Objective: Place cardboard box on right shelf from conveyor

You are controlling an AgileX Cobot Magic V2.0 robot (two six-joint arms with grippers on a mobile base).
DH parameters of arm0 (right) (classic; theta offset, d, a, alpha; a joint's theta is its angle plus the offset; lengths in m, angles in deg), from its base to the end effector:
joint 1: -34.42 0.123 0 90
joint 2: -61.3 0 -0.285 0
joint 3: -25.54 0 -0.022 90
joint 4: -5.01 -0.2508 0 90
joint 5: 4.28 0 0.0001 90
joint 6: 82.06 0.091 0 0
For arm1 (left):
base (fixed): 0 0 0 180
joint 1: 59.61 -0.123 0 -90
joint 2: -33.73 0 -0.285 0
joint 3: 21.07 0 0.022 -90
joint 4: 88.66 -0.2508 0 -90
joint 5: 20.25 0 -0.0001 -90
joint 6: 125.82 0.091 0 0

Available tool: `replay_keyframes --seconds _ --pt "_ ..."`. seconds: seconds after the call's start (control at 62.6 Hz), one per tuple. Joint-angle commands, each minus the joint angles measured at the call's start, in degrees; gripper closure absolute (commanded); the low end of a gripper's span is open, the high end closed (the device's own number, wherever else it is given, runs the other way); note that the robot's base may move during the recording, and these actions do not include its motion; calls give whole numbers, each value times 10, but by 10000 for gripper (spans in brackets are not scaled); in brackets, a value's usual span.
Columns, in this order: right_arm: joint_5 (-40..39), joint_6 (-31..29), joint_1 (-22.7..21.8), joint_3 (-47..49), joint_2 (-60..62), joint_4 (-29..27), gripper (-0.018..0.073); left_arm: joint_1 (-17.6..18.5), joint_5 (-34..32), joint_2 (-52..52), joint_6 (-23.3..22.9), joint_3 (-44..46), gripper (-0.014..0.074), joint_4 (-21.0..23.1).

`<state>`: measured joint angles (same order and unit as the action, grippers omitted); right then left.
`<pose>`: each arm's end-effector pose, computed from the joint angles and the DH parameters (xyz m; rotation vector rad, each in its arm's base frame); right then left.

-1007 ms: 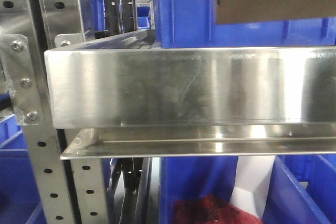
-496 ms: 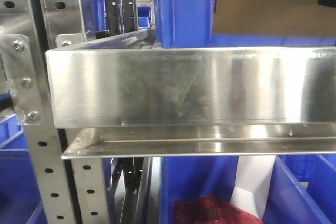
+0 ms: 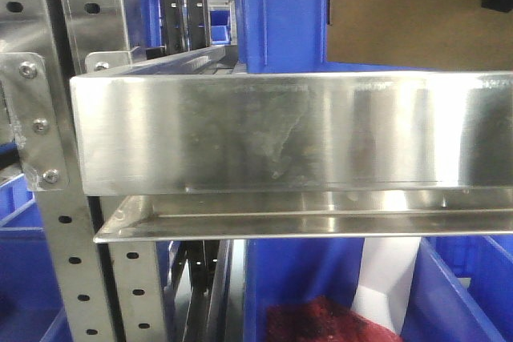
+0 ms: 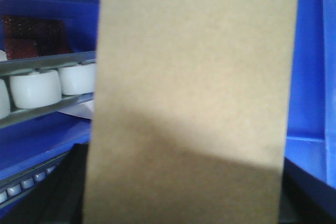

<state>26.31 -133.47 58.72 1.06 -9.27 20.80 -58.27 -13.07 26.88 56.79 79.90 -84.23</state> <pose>0.2157 0.0836 0.3402 -1.5054 1.6367 -0.5508 0.0564 -0.0022 0.1920 0.0011 1.6241 -0.0498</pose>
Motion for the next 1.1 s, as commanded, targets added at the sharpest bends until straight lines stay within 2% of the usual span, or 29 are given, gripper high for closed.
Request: replay_keyframes --seconds 0.0,0.416,0.623,0.927,1.087 --pt "-36 3 2 5 10 -6 -32 1 -53 6 0 -5 713 3" --pt "-30 3 2 -18 38 -122 -32 1 -53 6 0 -5 713 3" --pt "-20 3 2 -18 77 -158 -32 1 -53 6 0 -5 713 3" --pt "7 3 2 -18 109 -165 -32 1 -53 6 0 -5 713 3" --pt "22 3 2 -18 127 -203 -32 1 -53 6 0 -5 713 3"
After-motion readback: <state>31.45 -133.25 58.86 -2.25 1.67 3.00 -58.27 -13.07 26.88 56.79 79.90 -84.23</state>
